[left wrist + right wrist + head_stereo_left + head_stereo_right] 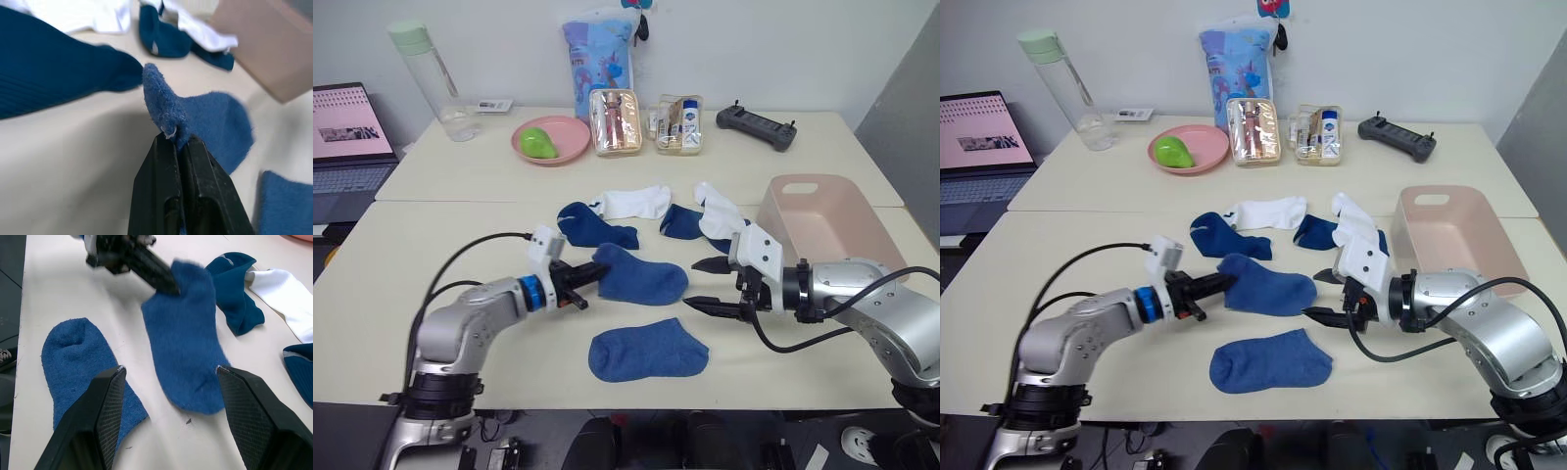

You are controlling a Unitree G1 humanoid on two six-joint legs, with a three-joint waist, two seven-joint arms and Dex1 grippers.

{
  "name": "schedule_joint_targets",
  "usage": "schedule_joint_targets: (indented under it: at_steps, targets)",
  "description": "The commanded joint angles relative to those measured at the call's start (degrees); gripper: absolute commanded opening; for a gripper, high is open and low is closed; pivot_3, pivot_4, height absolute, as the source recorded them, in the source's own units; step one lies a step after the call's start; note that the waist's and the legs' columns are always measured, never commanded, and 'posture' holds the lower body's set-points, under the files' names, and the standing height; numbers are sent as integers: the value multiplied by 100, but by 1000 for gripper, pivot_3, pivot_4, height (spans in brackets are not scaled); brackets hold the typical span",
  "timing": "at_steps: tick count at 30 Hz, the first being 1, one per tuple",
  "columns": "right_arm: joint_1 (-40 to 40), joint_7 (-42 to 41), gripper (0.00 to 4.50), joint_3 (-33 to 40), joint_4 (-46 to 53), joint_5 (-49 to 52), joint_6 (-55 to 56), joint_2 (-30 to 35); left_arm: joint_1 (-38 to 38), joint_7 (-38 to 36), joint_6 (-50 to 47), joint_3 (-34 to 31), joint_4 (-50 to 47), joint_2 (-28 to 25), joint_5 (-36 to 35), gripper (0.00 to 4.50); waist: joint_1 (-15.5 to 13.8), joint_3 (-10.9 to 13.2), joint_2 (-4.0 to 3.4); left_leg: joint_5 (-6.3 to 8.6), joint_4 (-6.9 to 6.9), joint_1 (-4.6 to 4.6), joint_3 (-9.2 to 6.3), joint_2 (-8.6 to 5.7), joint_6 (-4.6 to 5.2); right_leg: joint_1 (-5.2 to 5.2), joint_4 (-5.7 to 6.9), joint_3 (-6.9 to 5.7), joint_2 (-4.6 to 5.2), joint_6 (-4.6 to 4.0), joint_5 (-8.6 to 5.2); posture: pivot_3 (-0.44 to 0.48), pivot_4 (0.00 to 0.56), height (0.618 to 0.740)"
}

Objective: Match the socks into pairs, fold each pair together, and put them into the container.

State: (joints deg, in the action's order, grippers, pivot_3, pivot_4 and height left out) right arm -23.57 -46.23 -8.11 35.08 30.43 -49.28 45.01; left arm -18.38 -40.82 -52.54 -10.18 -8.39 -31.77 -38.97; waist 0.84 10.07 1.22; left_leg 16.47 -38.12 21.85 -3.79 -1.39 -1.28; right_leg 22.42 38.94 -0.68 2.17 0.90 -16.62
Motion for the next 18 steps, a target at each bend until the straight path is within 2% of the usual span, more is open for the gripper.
schedule_joint_targets:
  at_steps: [1, 6, 10, 12, 14, 18]
  targets:
    - [-49, -63, 3161, 74, 191, 88, 29, 35, 52, -189, -876, -1040, -386, -814, -831, 14, 12, 3, 5, 0, 0, 0, 0, 0, 0, 0, 0, 0, 0, 0, 0, 0, 150, 733]
    - [-84, -75, 3161, 61, 179, 128, -1, 12, 25, -76, -1583, -1951, -332, -1662, -1380, 14, 28, 5, 6, 0, 1, 0, 0, -1, 0, -1, -5, 1, 1, 0, -1, 0, 150, 733]
    - [-114, -72, 3161, -8, 138, 122, 0, -44, -142, -108, -1627, -1811, -332, -2095, -1304, 14, -6, 10, 15, 0, 0, 0, -6, -1, 0, -3, -3, -4, 1, 0, 0, 0, 150, 733]
    - [-128, -70, 3161, -32, 126, 109, 0, -60, -238, -45, -1675, -1655, -339, -2056, -1343, 14, -24, 10, 14, 0, 0, -3, -5, -3, 0, -4, -3, -1, 2, 0, 0, 0, 150, 733]
    - [-164, -47, 3161, -66, 106, 96, -10, -91, -432, 100, -1740, -1277, -351, -1797, -1336, 14, -40, 10, 14, 0, 0, -2, -5, -3, 0, -4, -4, -1, 2, 0, 0, 0, 150, 733]
    - [-164, -17, 3161, -55, 99, 69, -62, -38, -1003, 207, -1704, -116, -132, -1004, -1072, 14, -96, 12, 20, 0, -3, 0, -5, -5, -1, -7, -4, -2, 2, 0, 0, 0, 150, 733]
